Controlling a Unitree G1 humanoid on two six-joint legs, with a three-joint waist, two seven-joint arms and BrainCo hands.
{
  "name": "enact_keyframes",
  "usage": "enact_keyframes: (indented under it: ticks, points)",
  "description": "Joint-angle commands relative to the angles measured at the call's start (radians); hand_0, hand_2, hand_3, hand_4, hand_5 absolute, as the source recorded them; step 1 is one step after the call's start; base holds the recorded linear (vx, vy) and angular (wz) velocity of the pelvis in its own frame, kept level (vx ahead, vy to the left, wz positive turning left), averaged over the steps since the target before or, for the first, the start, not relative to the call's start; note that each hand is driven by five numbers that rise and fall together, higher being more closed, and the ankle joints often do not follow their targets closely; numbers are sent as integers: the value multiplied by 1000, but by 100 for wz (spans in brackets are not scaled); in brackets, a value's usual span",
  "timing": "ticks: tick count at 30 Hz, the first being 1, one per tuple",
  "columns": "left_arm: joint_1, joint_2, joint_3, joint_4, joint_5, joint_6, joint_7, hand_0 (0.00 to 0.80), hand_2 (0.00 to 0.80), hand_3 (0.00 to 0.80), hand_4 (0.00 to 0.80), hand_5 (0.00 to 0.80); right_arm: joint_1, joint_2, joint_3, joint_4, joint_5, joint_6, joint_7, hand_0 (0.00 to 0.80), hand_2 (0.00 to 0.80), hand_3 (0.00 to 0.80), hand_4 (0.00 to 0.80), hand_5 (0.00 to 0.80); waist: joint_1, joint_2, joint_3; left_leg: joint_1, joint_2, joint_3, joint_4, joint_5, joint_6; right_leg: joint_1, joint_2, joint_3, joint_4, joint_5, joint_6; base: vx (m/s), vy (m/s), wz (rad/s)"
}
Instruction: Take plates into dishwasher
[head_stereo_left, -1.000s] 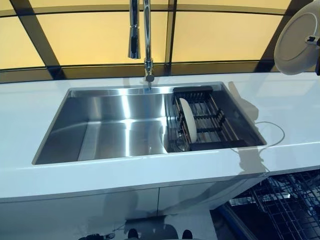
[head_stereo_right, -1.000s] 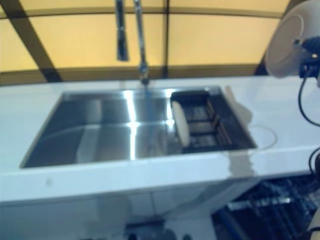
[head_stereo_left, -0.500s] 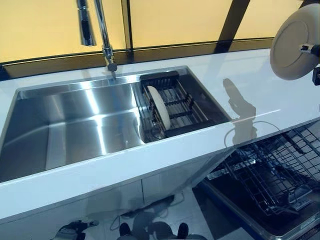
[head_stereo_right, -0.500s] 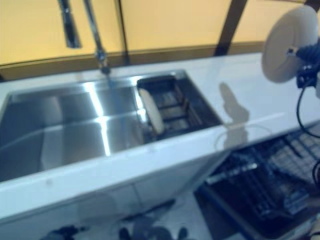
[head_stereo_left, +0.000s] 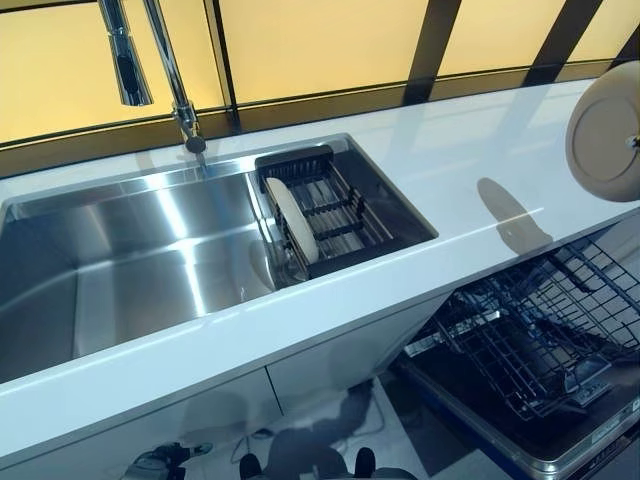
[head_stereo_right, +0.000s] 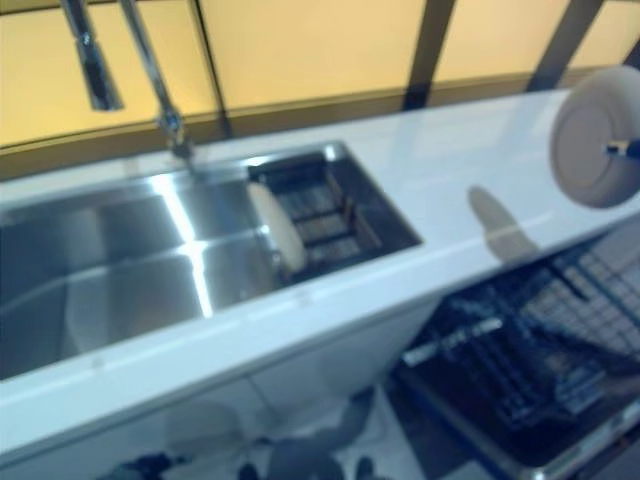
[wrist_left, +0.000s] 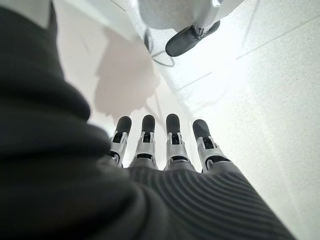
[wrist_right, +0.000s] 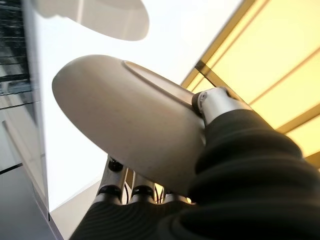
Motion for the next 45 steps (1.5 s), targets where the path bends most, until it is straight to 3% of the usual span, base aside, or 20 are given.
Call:
enact_keyframes:
  ticks: [1, 8, 13, 23, 45]
  points:
    - [-28, 70, -3, 54, 54, -24, -26, 0, 0, 0, 0, 0, 11, -69, -76, -56, -72, -67, 15, 800, 800, 800, 800, 800, -20, -53, -26, 44, -19, -15, -1, -50, 4, 25, 6, 41, 2, -27, 51, -3, -27, -5]
    - [-26, 70, 4, 47, 73, -34, -42, 0, 0, 0, 0, 0, 199, -82, -204, -108, -136, -117, 102, 800, 800, 800, 800, 800, -46, -48, -17, 46, -9, 0, -1, -48, -1, 14, 8, 59, 2, -23, 53, -13, -29, -9]
    - [-38, -8, 57, 148, 135, -113, 48, 0, 0, 0, 0, 0, 443, -3, -345, -203, -269, -166, 89, 800, 800, 800, 800, 800, -78, -72, -7, 47, 4, 22, -1, -53, -4, 0, 19, 85, 7, -27, 42, -31, -83, -14]
    - [-11, 12, 49, 87, 121, -96, 32, 0, 0, 0, 0, 0, 439, -28, -312, -193, -352, -168, 196, 800, 800, 800, 800, 800, -83, -52, 5, 46, 8, 30, -1, -50, -12, -13, 13, 93, 9, -22, 47, -22, -7, -4]
    - [-30, -14, 15, 52, 111, -74, 34, 0, 0, 0, 0, 0, 320, 185, -116, -45, -474, -147, 184, 800, 800, 800, 800, 800, -35, -9, 28, 27, 3, -1, -1, -46, -19, -19, -9, 53, 11, -24, 46, -4, -3, 2]
